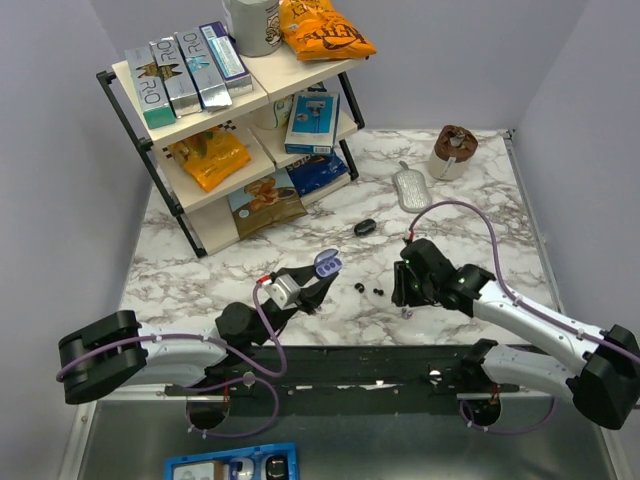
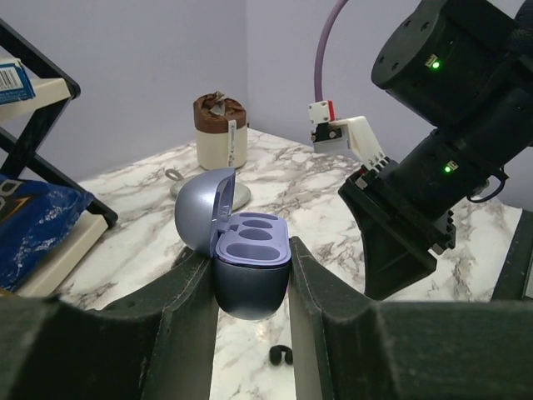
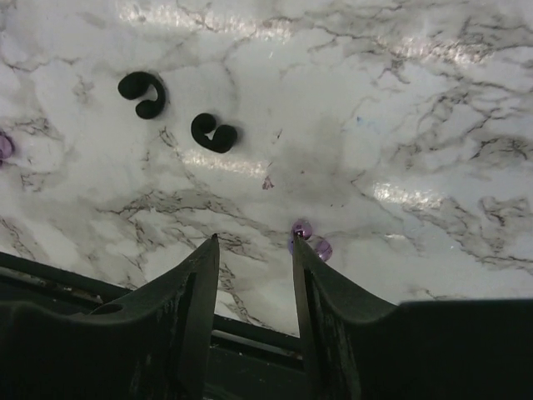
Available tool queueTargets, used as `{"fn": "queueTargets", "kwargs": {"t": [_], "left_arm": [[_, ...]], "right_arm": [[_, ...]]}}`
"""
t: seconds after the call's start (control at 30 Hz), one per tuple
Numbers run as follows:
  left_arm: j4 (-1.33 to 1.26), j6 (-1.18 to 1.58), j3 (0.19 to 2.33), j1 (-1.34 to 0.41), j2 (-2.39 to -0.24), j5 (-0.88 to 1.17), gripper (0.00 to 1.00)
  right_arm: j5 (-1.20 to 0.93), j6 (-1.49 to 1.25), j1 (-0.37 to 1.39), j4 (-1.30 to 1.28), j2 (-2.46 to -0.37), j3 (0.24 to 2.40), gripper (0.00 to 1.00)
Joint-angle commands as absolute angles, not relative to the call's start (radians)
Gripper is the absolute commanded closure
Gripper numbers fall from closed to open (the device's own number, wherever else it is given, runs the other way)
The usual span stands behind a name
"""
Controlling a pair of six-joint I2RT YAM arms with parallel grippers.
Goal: Insert the wireless bluetooth earbuds into the charging case
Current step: Pick up the earbud from the center of the board.
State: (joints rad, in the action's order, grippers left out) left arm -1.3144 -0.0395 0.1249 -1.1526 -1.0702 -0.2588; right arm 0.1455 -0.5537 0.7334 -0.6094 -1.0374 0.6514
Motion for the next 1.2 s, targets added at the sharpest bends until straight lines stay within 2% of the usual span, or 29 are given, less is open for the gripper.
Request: {"fn": "queueTargets", "kwargs": {"t": [0.0,0.2,0.47,0.7,0.97,1.17], "left_arm": [[-1.411,-0.031,0.101,-1.187,-1.046,-0.305,1.00],[-1.376,-0.032,0.097,-1.198,-1.031,-0.316,1.00],[-1.387,-0.021,0.083,-1.207,-1.034,-0.321,1.00],[-1.381,-0.020,0.068,-1.212,-1.009,-0.328,1.00],[-1.370,-0.018,0.055,-1.213,-0.996,-0.339,1.00],[-1.370,-0.017,0.055,-1.213,-0.996,-0.336,1.00]], "right_arm": [[0.145,-0.638,0.744,-0.664,-1.031,0.621,0.48],[0.198,-0.719,0.744,-0.696,-1.022,0.597,0.41],[0.201,-0.795,0.744,-0.678,-1.043,0.552,0.41],[0.232,-0.870,0.742,-0.632,-1.054,0.520,0.49],[0.248,-0.871,0.742,-0.588,-1.115,0.517,0.53],[0.265,-0.870,0.739,-0.581,-1.126,0.528,0.63]]}}
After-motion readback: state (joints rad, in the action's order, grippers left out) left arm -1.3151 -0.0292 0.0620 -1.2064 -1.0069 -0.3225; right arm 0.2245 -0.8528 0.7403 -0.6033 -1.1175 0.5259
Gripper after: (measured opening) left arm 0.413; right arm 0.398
